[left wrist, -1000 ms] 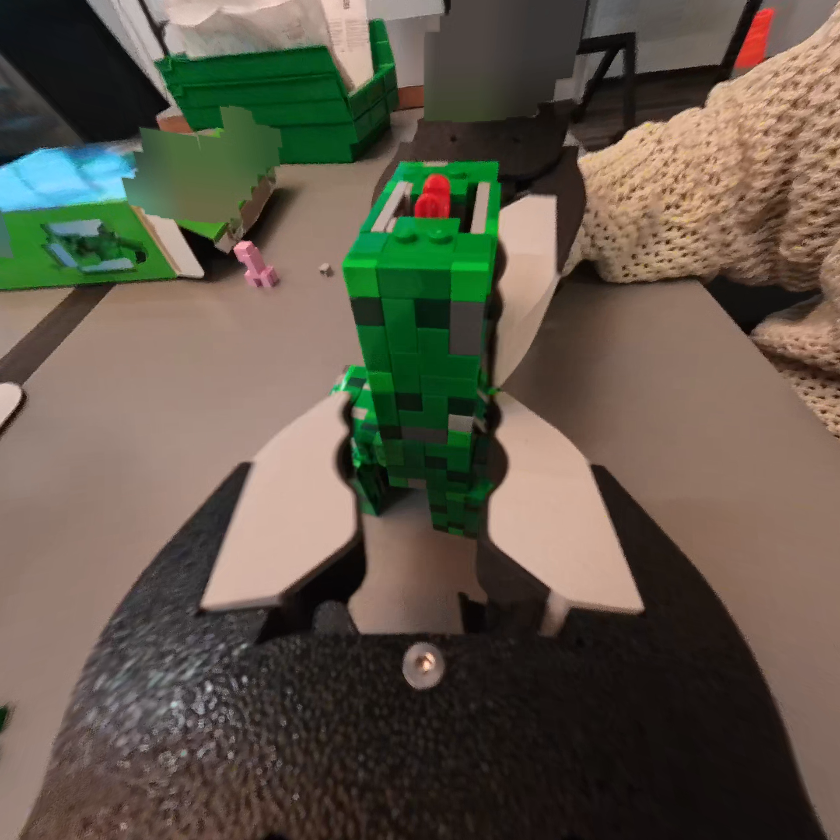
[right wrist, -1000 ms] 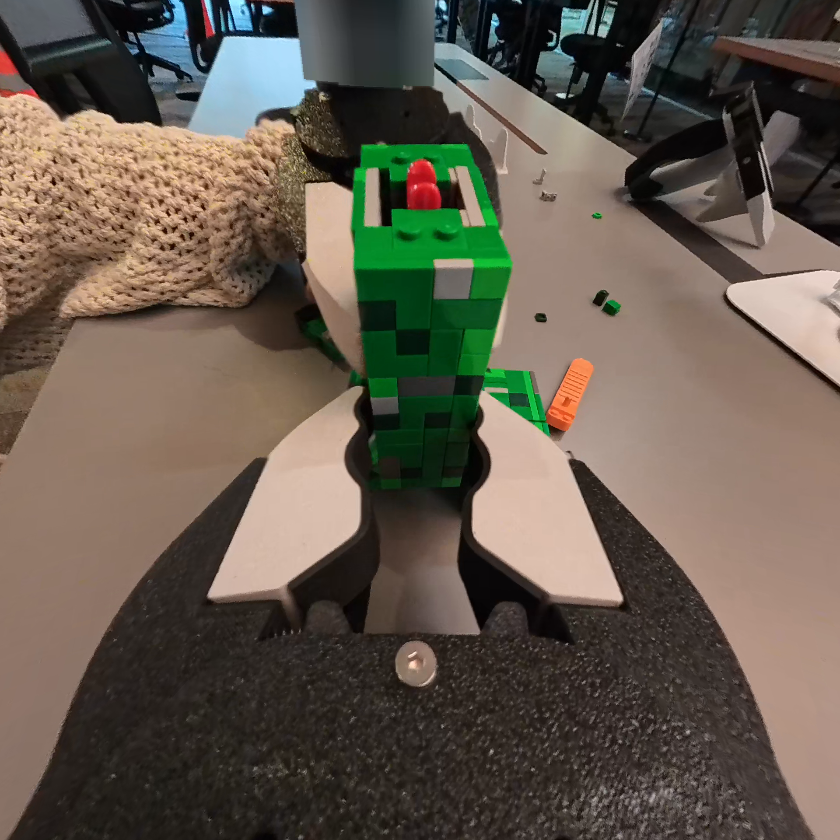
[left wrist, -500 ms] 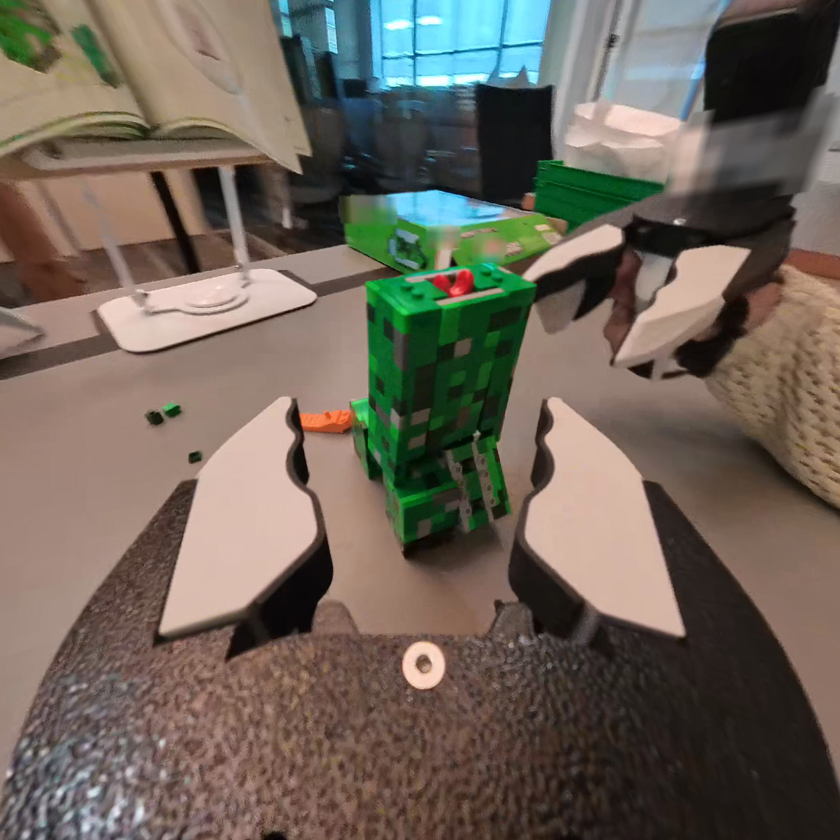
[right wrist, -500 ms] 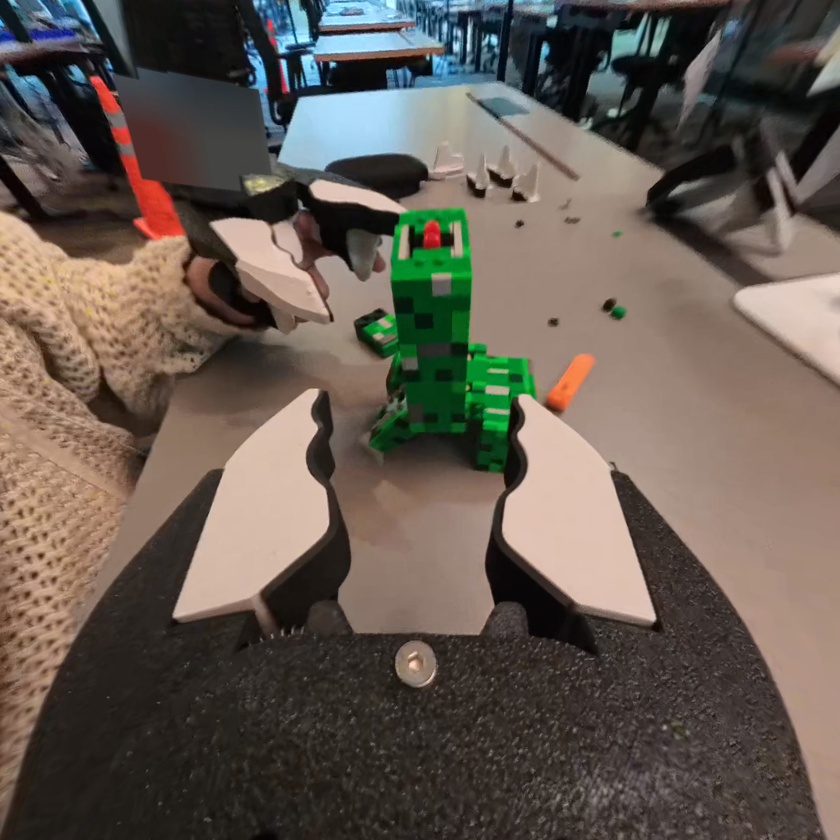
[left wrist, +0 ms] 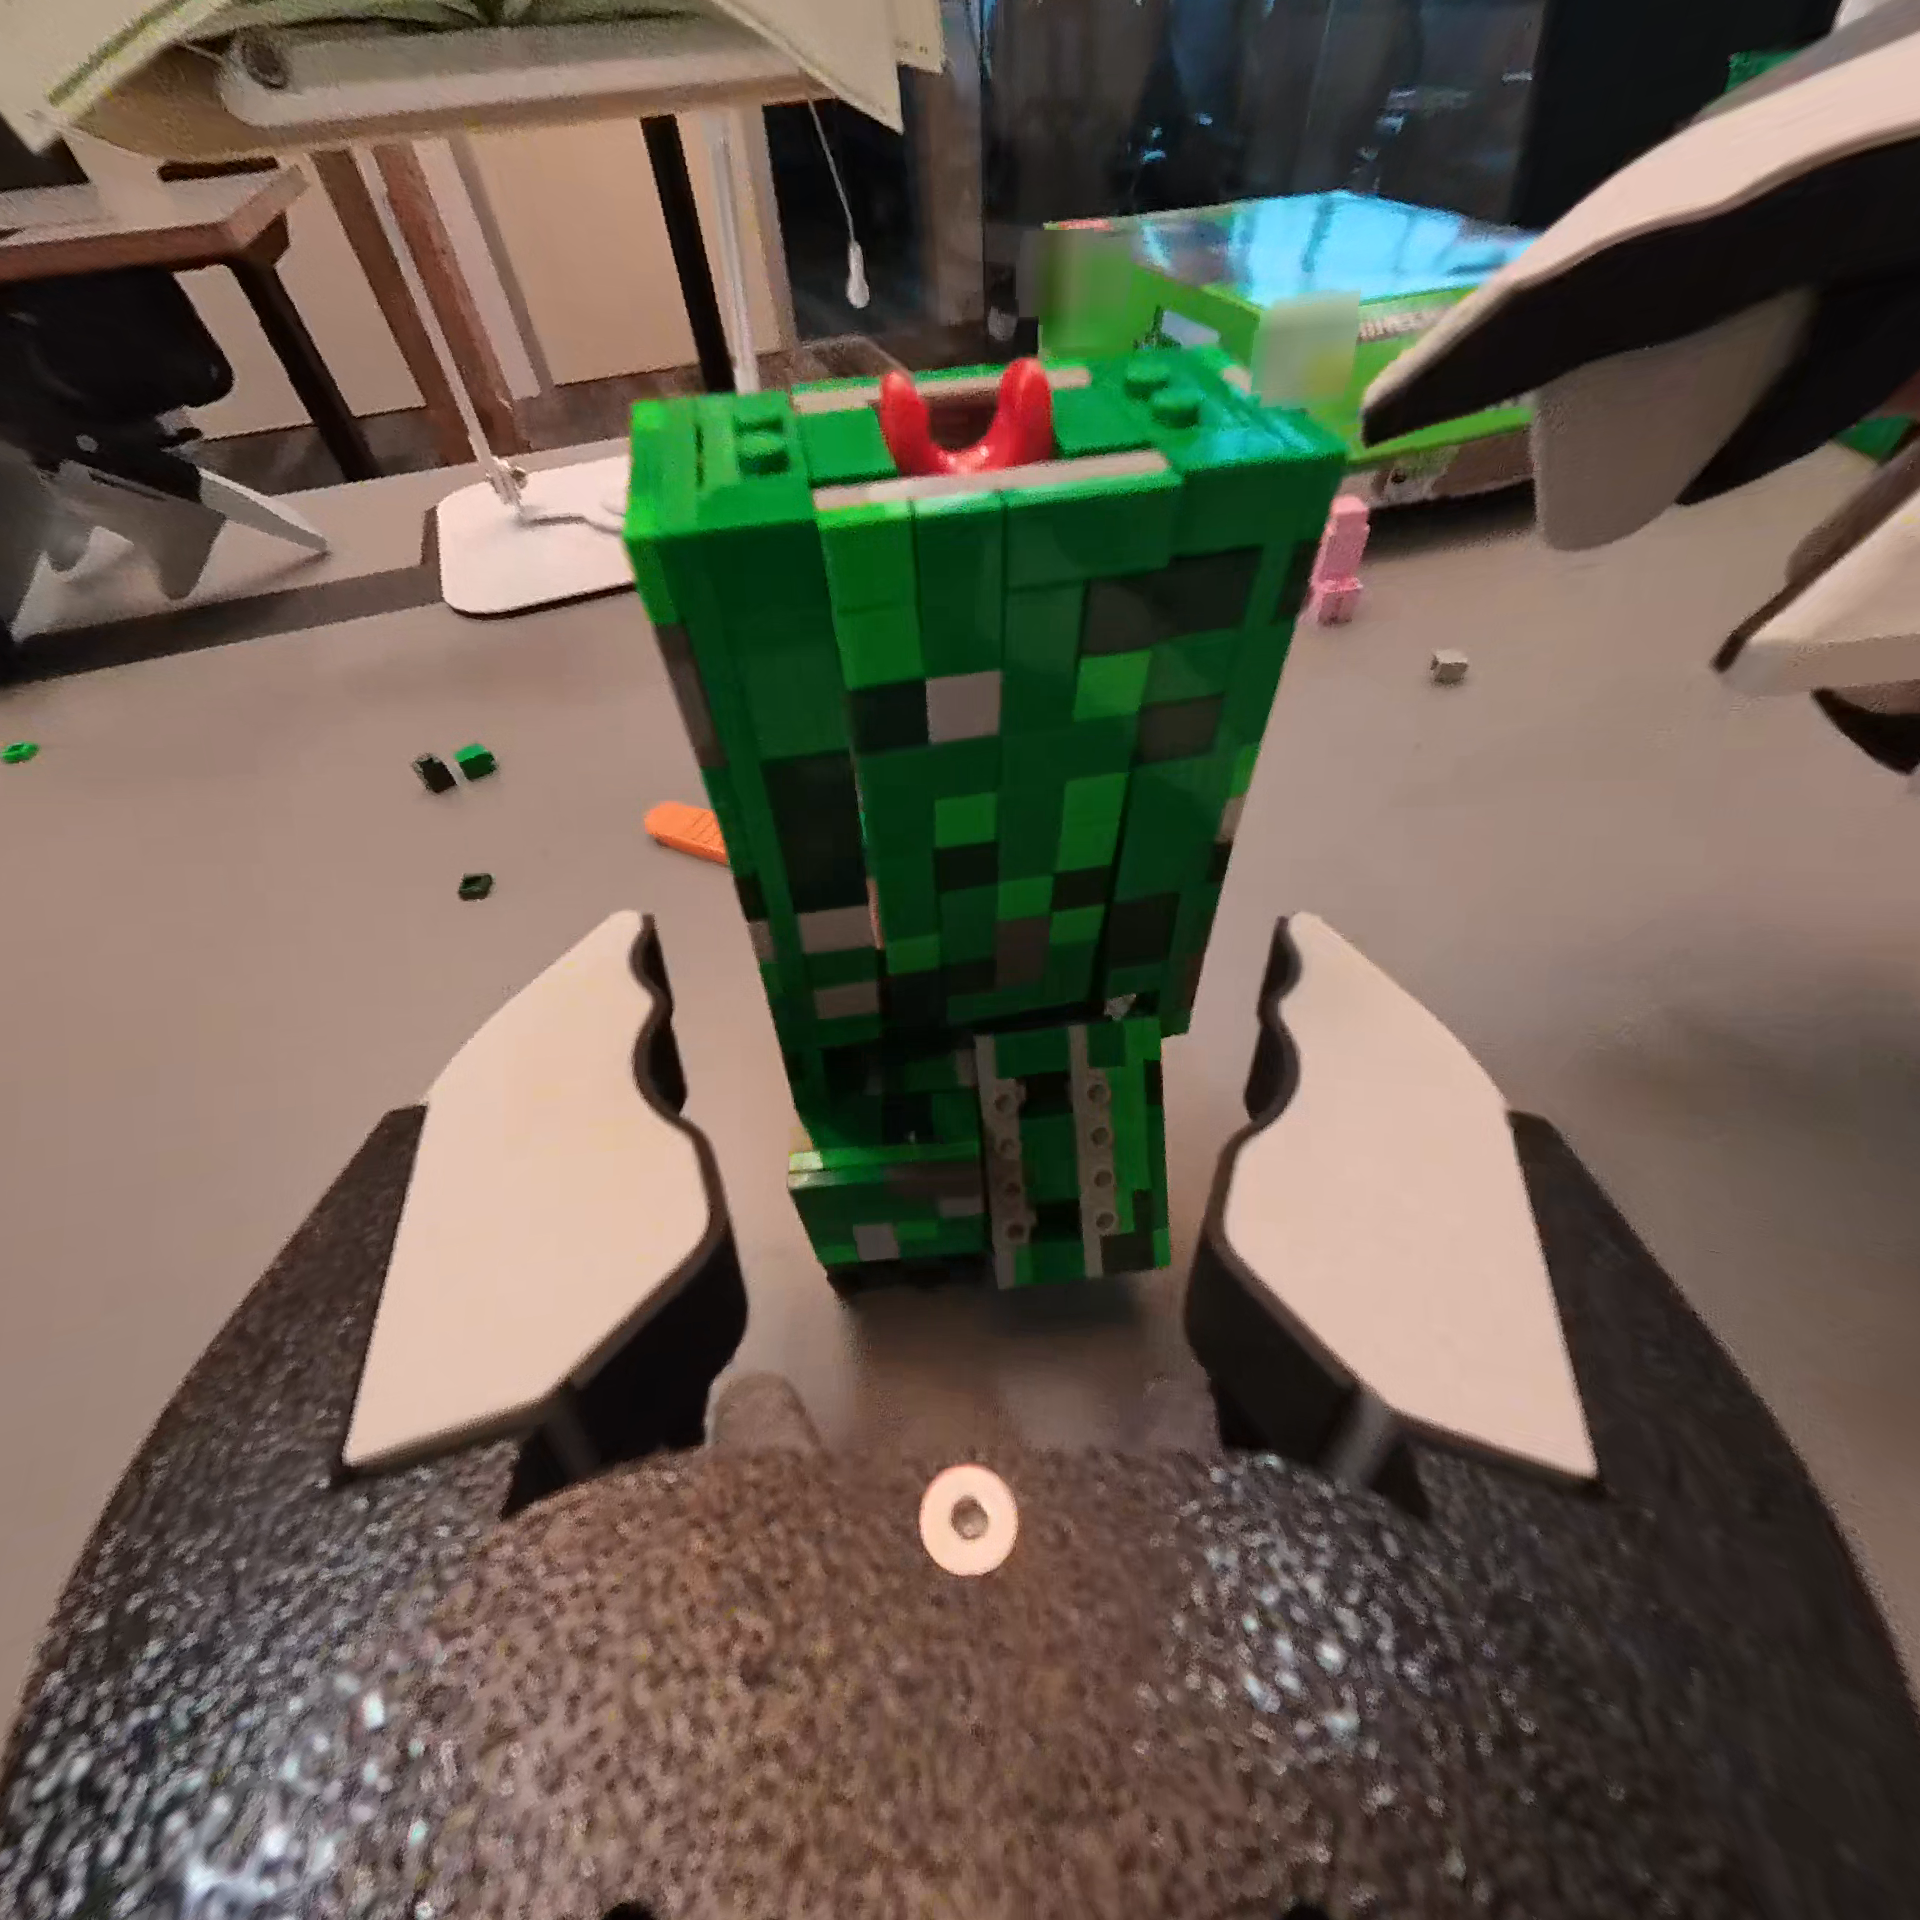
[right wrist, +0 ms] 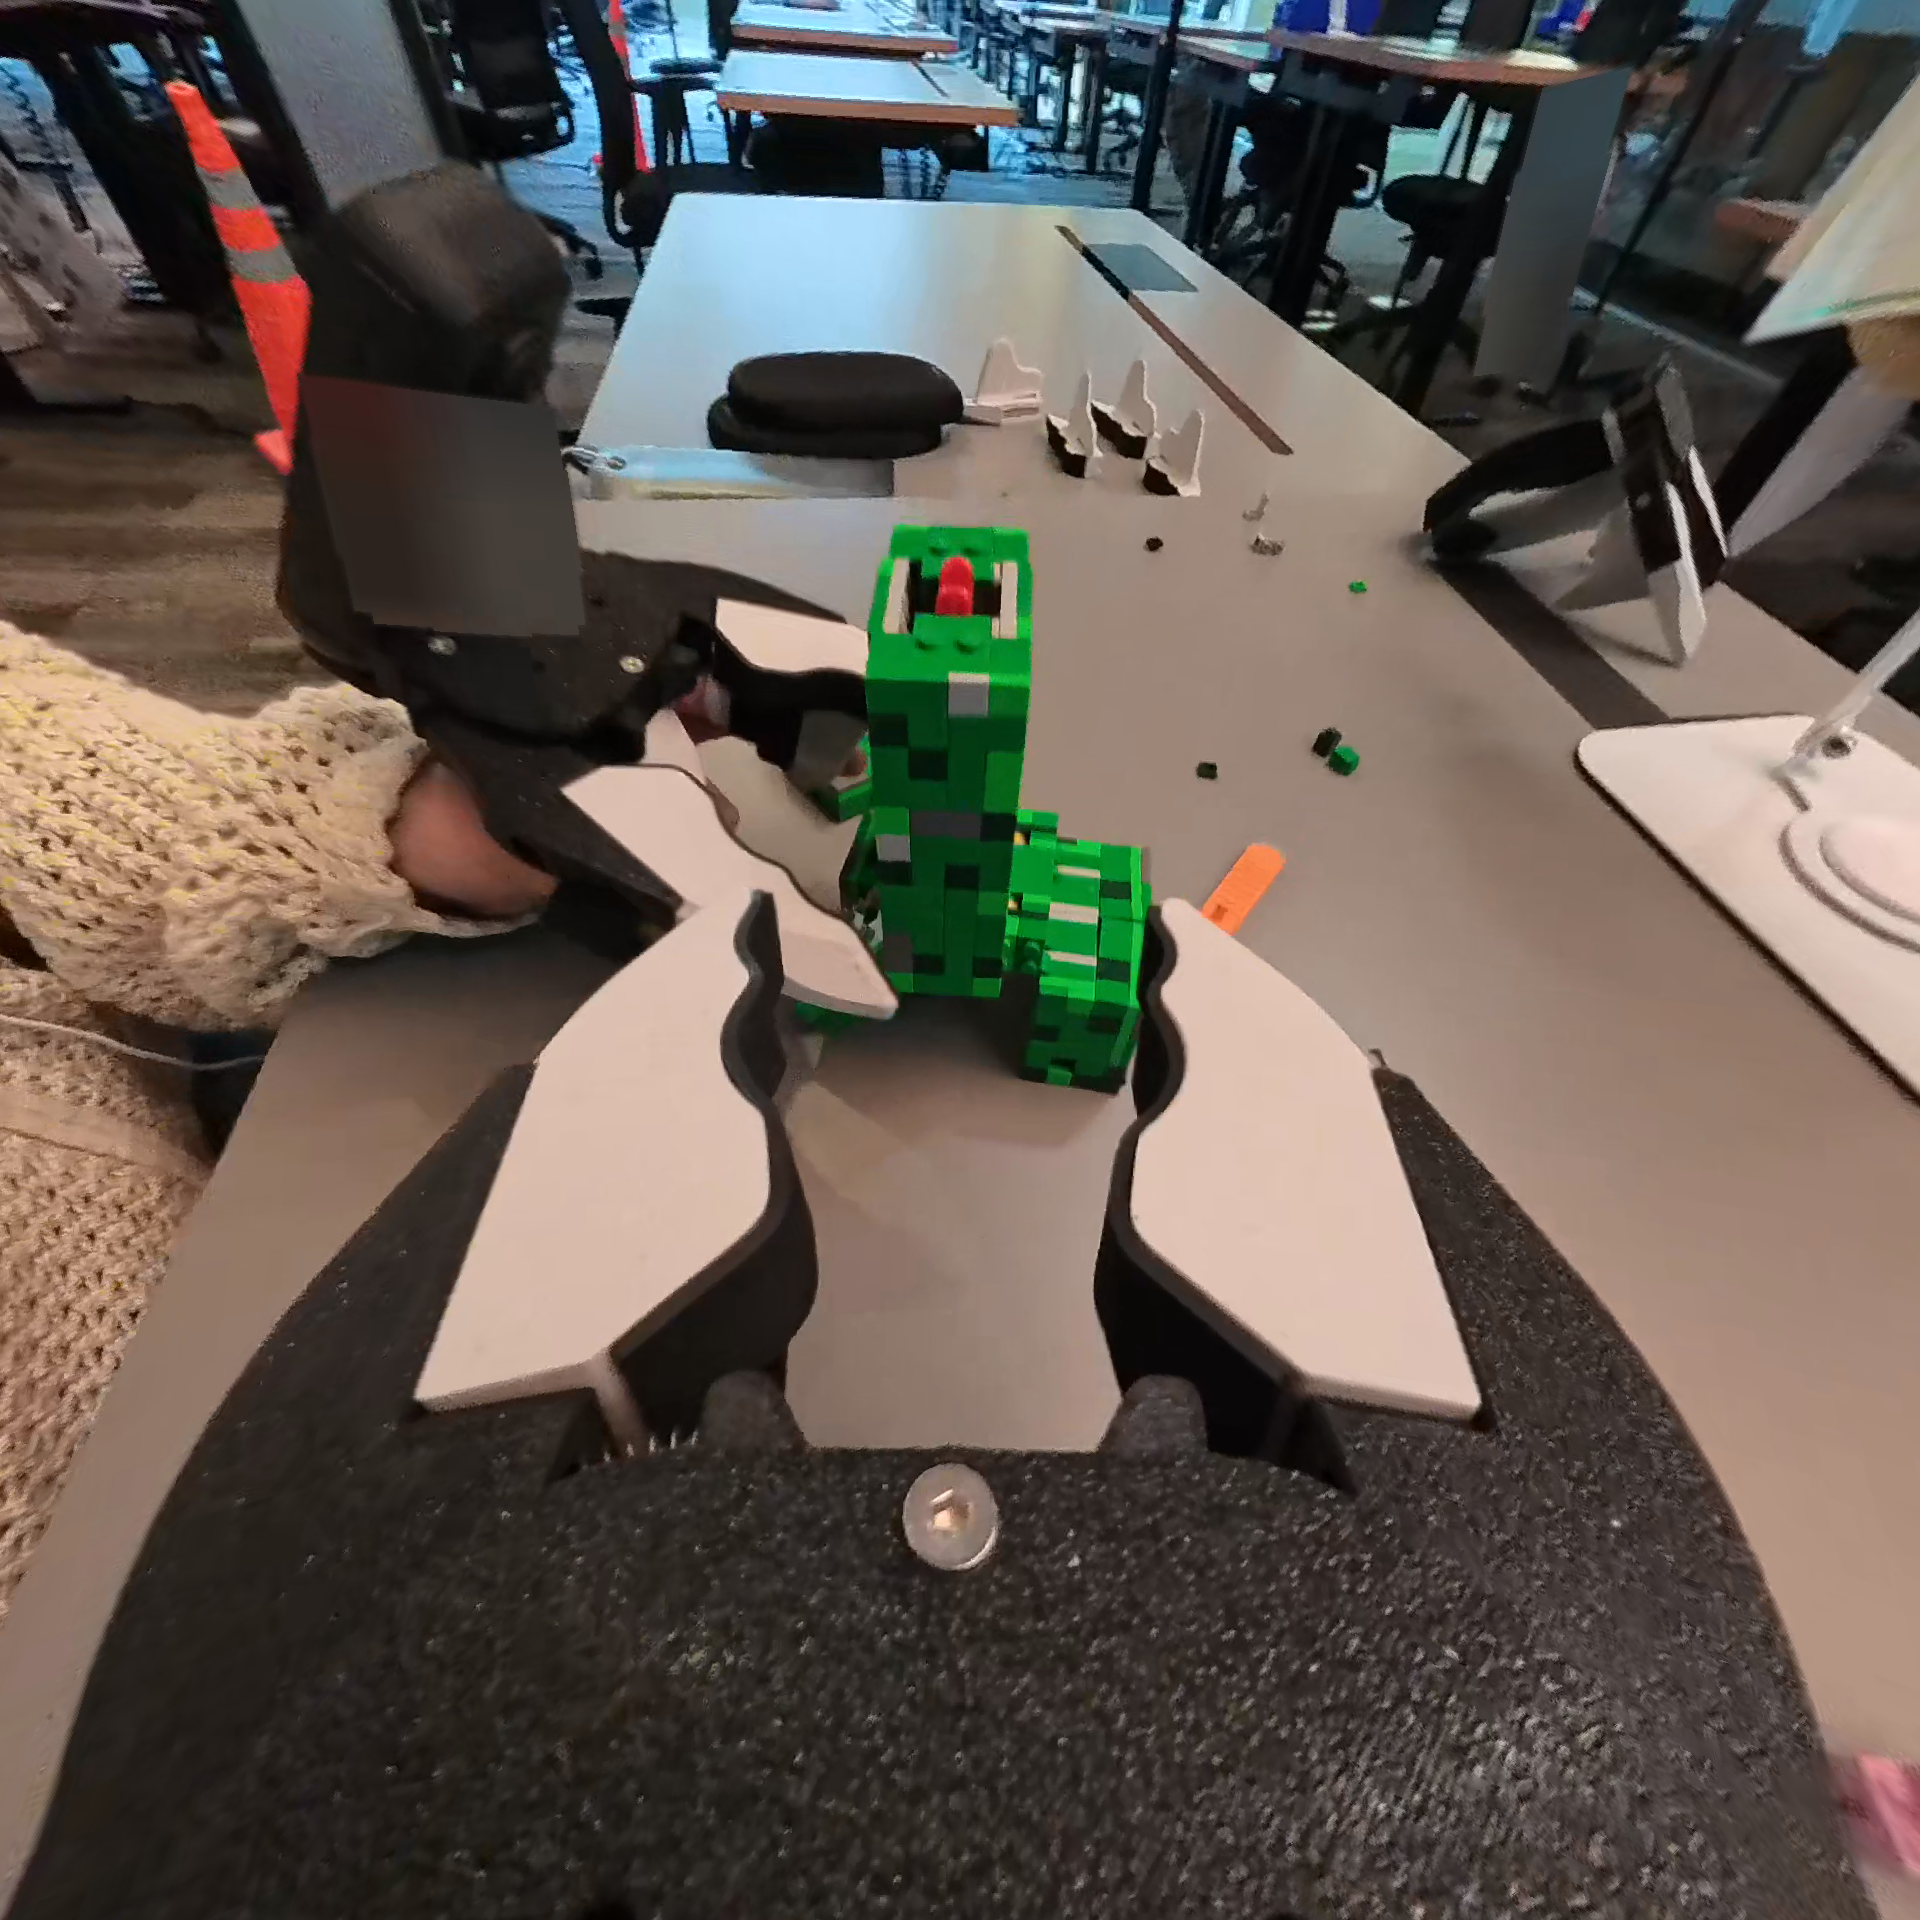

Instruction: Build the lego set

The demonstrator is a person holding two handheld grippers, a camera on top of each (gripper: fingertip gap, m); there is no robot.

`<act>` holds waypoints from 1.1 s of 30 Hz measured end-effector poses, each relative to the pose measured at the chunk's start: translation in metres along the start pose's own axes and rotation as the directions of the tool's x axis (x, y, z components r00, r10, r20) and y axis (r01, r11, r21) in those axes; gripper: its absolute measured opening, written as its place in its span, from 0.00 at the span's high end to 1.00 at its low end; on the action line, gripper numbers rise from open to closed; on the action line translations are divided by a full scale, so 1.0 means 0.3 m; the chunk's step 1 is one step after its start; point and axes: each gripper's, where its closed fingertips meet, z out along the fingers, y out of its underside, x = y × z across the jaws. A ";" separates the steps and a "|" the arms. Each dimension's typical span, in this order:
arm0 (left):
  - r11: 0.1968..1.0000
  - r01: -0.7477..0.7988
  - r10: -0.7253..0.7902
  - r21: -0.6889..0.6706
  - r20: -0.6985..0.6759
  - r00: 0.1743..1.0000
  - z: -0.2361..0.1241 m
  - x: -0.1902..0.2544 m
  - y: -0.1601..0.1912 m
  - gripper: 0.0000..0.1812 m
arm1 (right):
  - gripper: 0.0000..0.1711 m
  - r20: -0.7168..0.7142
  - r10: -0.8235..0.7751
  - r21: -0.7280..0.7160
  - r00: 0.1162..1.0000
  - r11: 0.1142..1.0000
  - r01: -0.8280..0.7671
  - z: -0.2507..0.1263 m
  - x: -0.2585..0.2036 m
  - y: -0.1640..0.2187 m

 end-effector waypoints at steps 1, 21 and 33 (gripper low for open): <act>1.000 0.013 -0.013 0.014 0.006 1.000 0.002 -0.001 -0.007 0.42 | 0.62 0.008 -0.014 -0.002 1.000 1.000 0.014 -0.001 0.001 -0.011; 0.997 -0.075 0.075 0.008 -0.172 0.982 0.026 0.024 0.001 0.53 | 0.48 0.303 -0.149 0.041 0.941 0.989 0.144 0.089 -0.002 -0.054; 0.985 -0.170 0.169 0.034 -0.399 0.901 -0.011 0.069 0.012 0.54 | 0.42 0.774 -0.079 0.085 0.629 0.996 0.020 0.190 -0.087 -0.088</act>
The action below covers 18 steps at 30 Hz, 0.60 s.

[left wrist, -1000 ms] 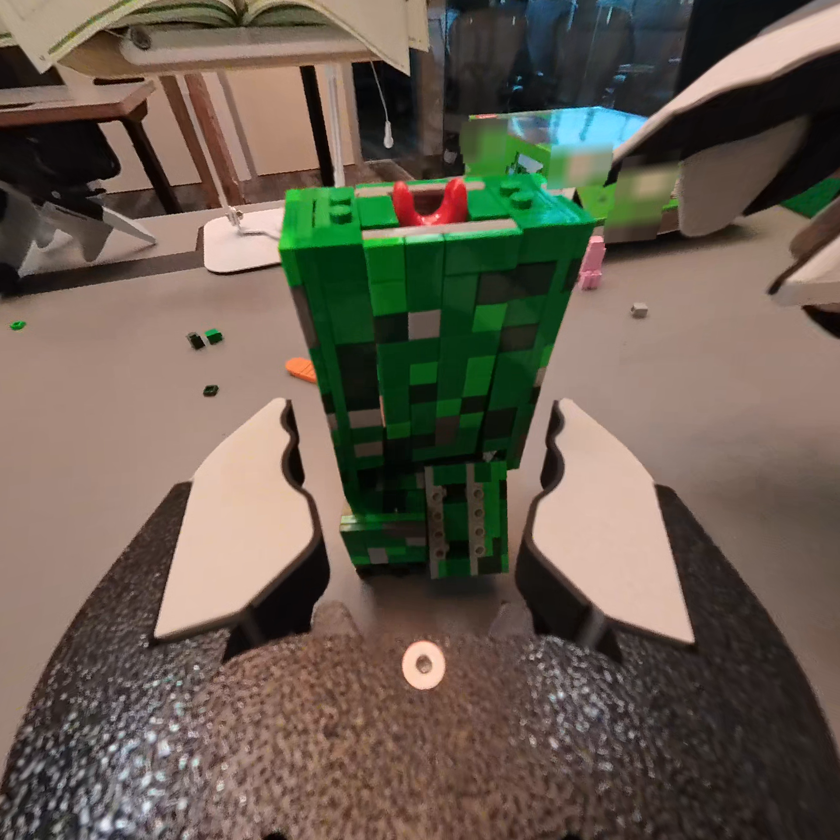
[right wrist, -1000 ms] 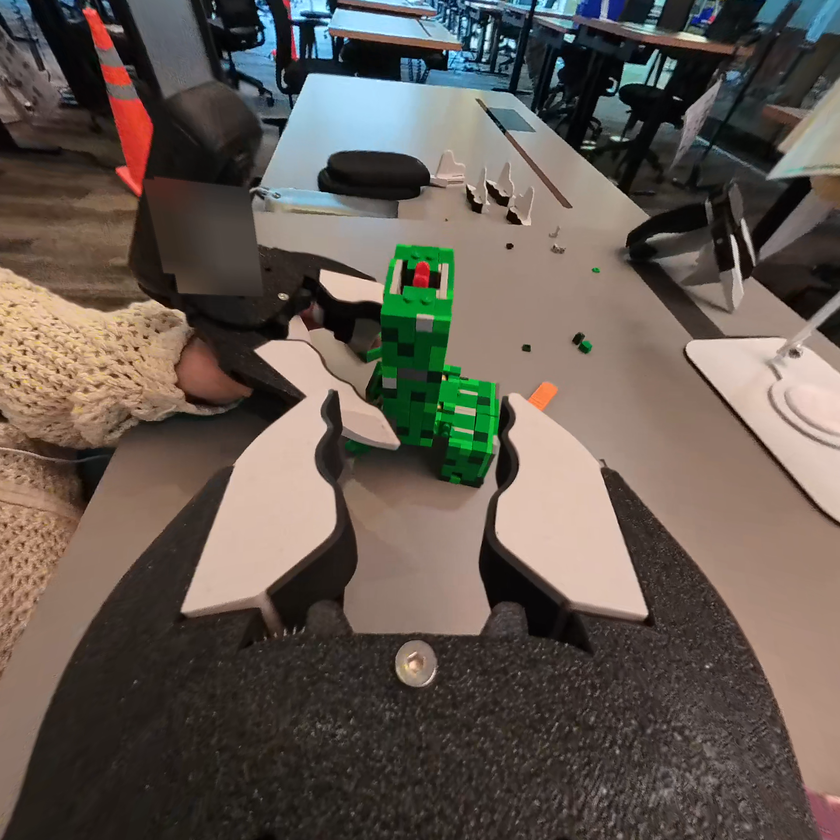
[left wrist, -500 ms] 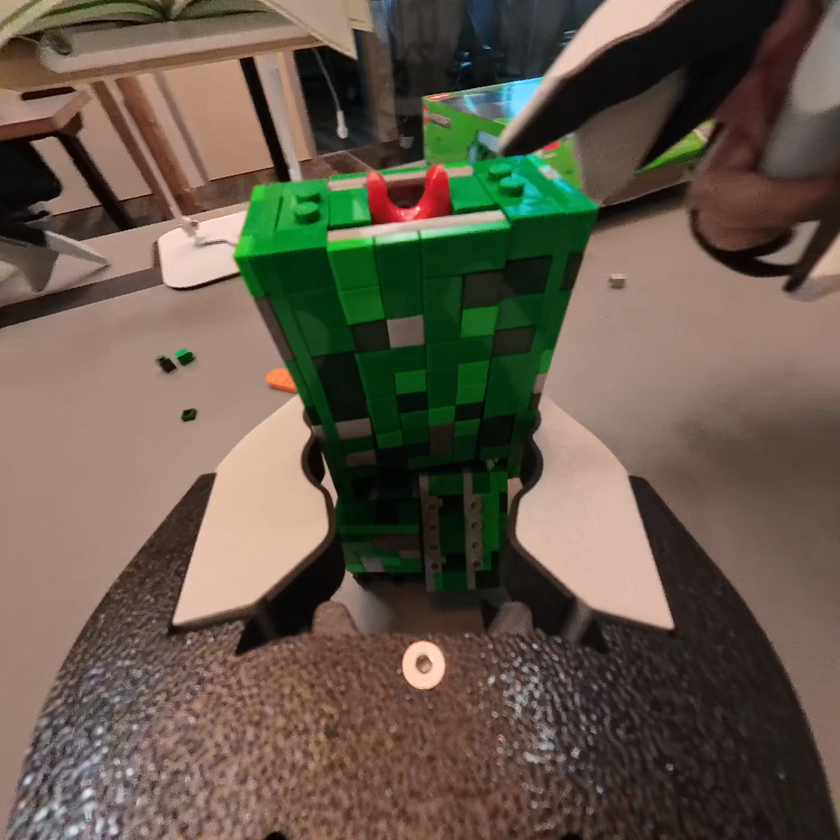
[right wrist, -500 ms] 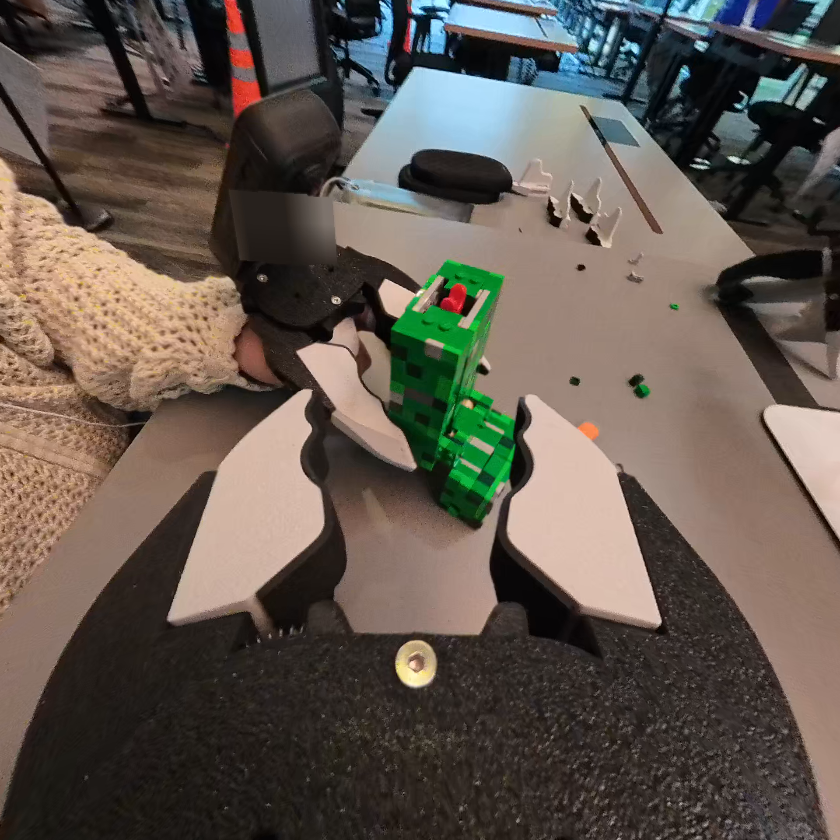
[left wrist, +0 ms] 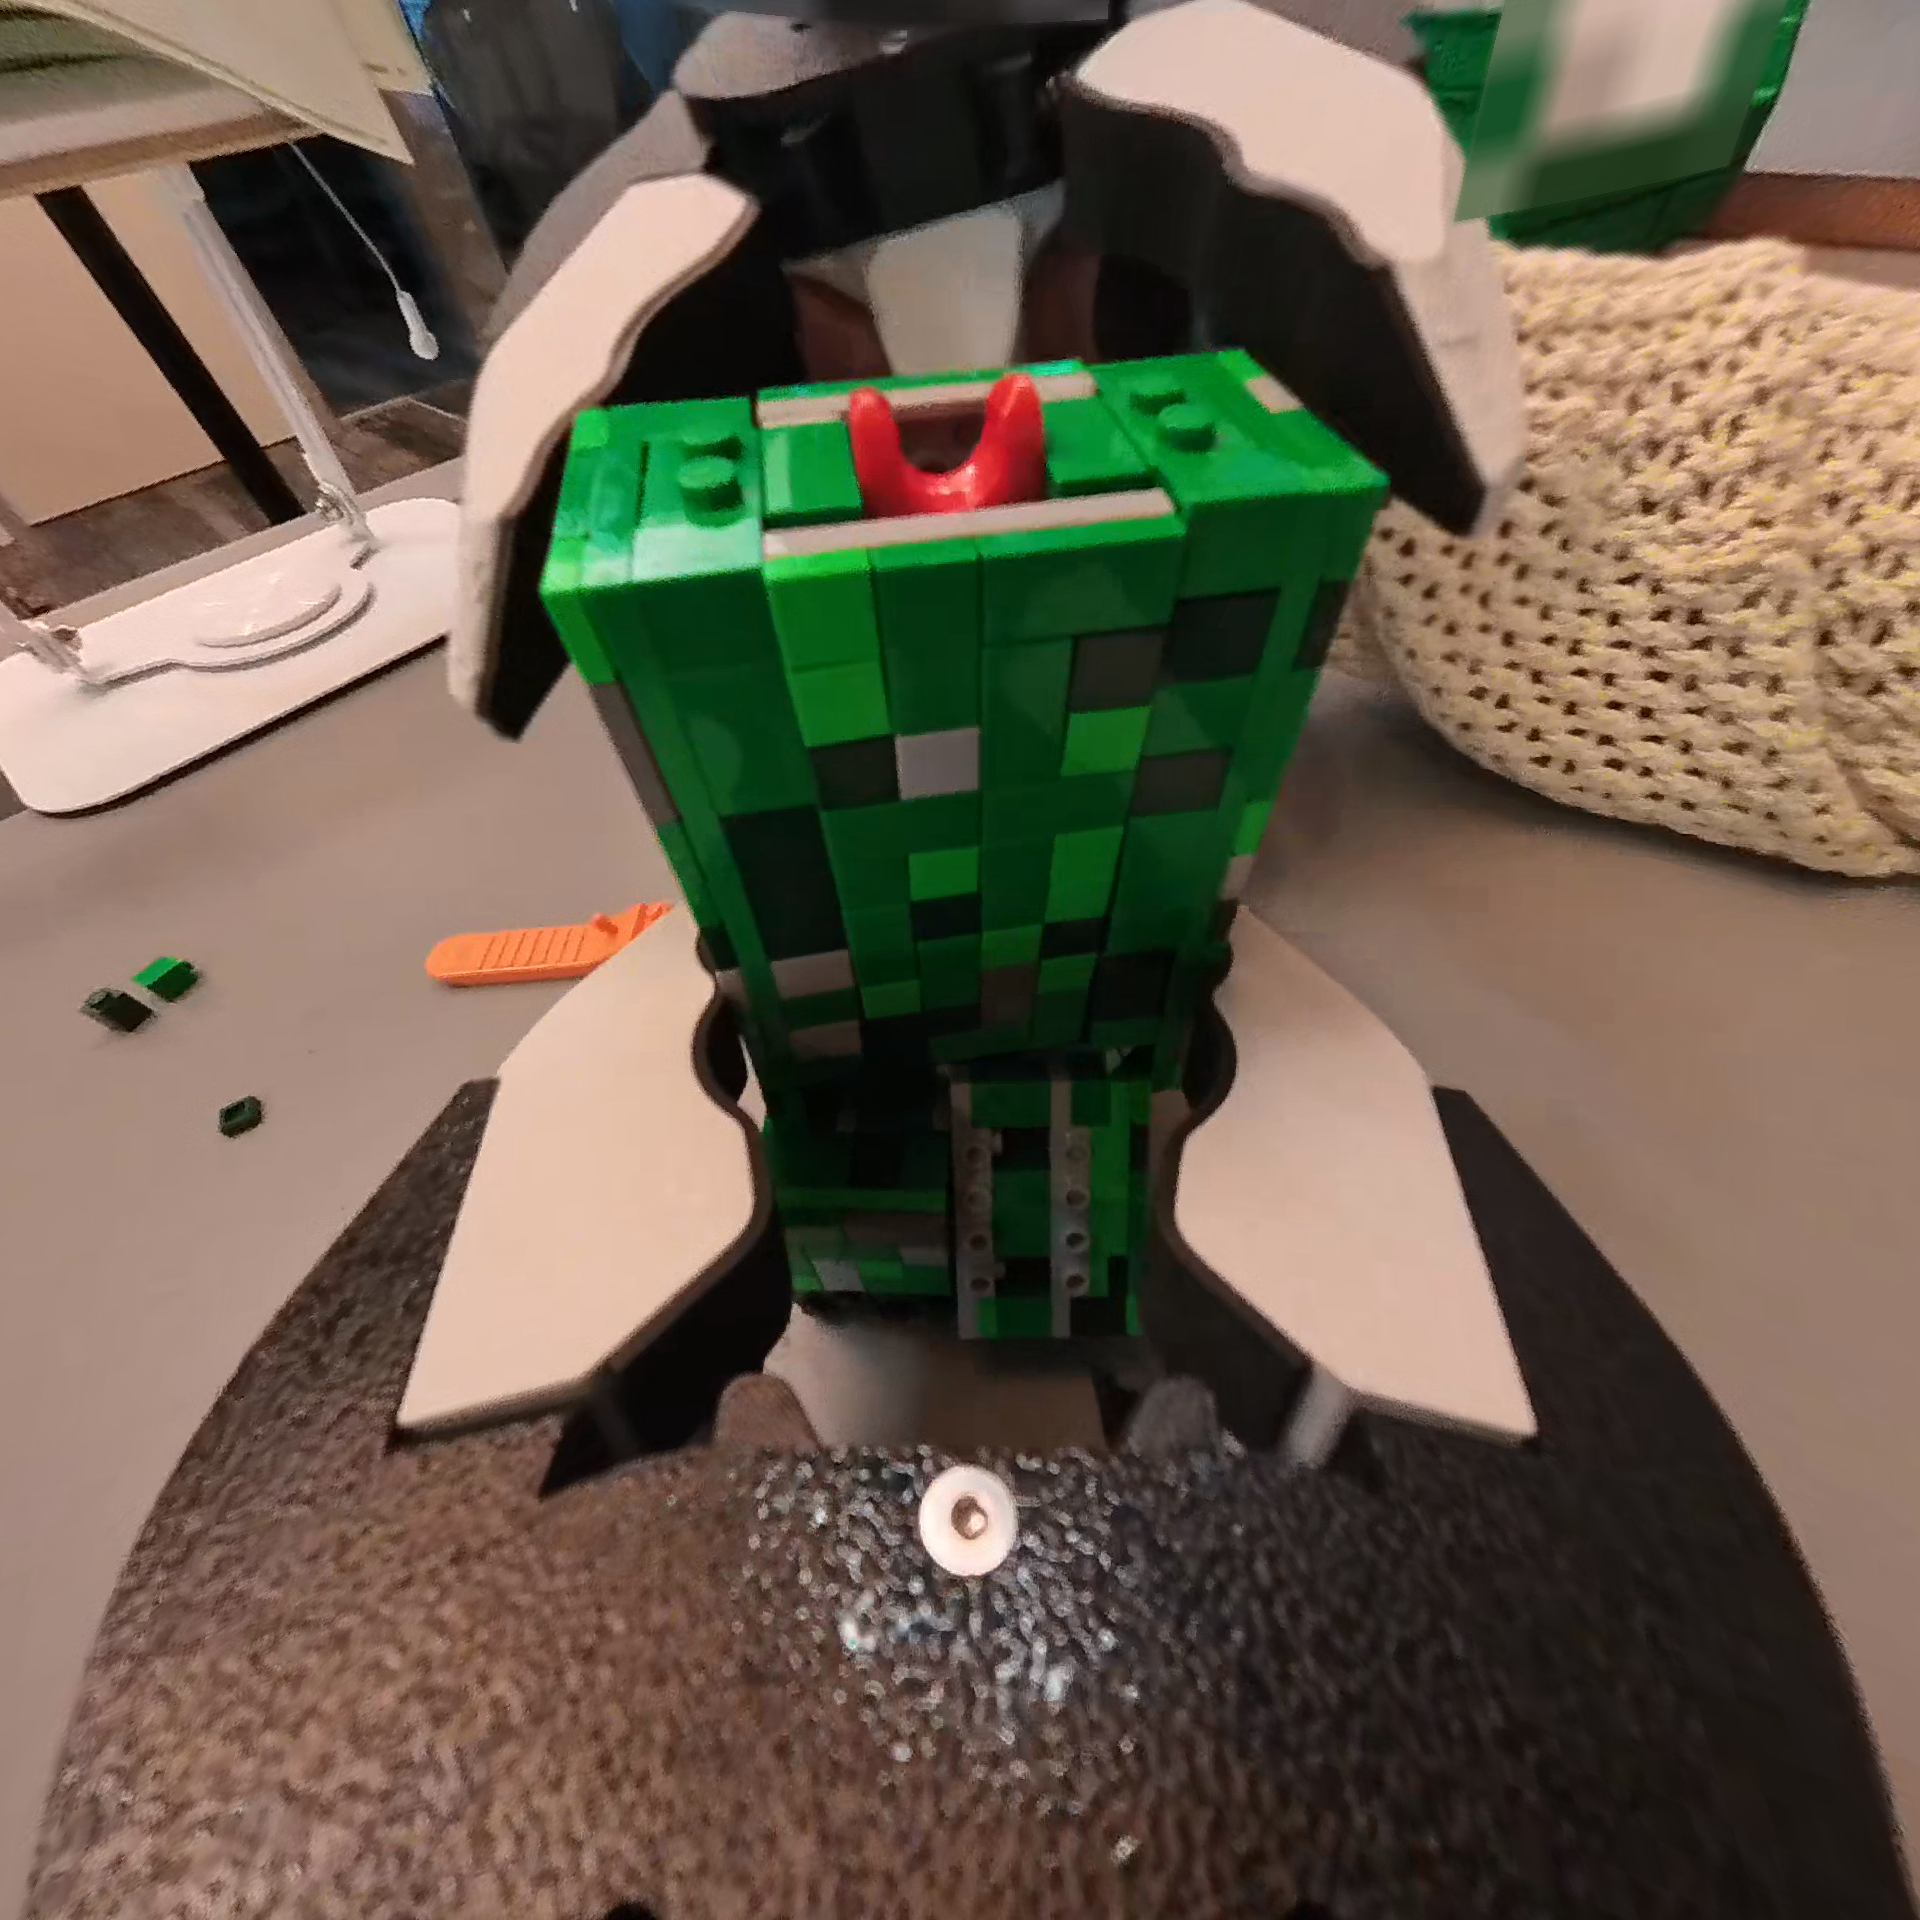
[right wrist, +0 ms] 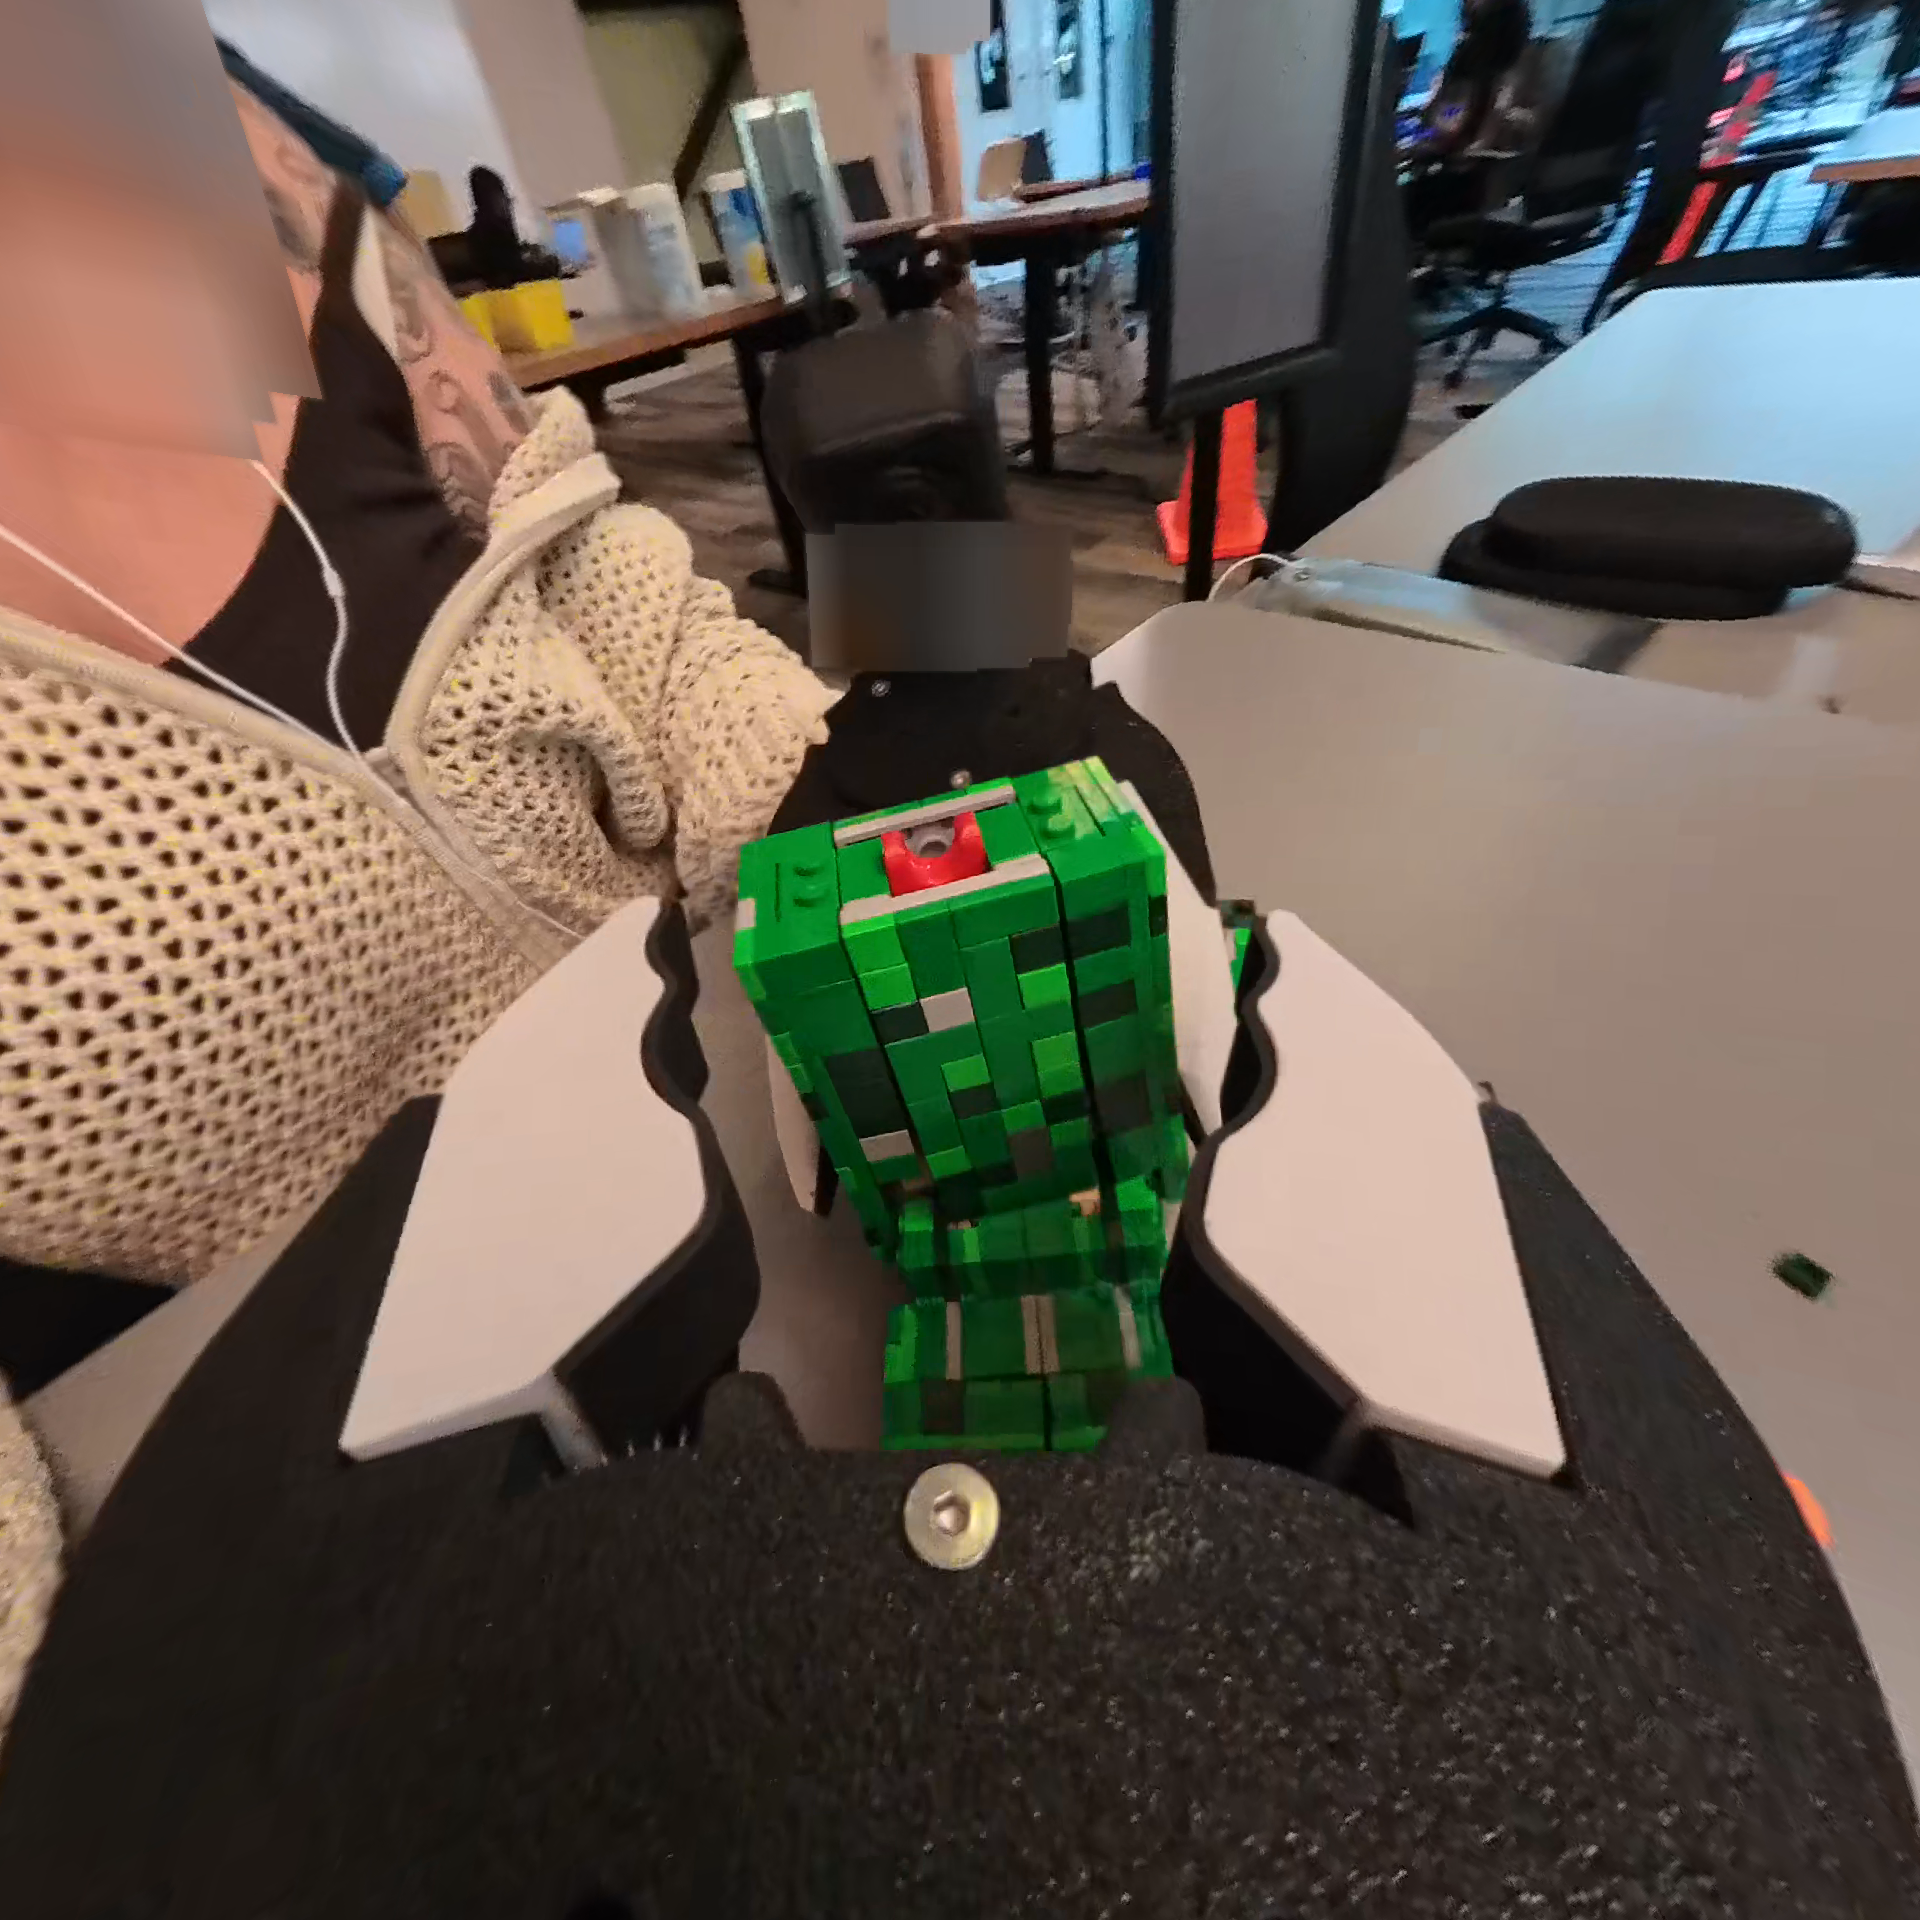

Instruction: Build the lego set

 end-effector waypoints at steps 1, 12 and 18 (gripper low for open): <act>1.000 -0.005 0.005 -0.003 -0.006 1.000 -0.001 0.002 0.001 0.54 | 0.43 0.018 -0.017 -0.007 1.000 1.000 0.017 0.012 -0.003 0.000; 1.000 0.021 -0.021 -0.020 -0.036 0.999 0.002 0.004 0.002 0.55 | 0.54 0.080 -0.047 -0.048 0.996 0.998 0.051 0.031 -0.014 -0.002; 1.000 0.007 -0.008 -0.013 -0.028 1.000 0.004 0.008 0.000 0.55 | 0.54 0.081 -0.066 -0.053 0.995 0.996 0.070 0.029 -0.022 -0.001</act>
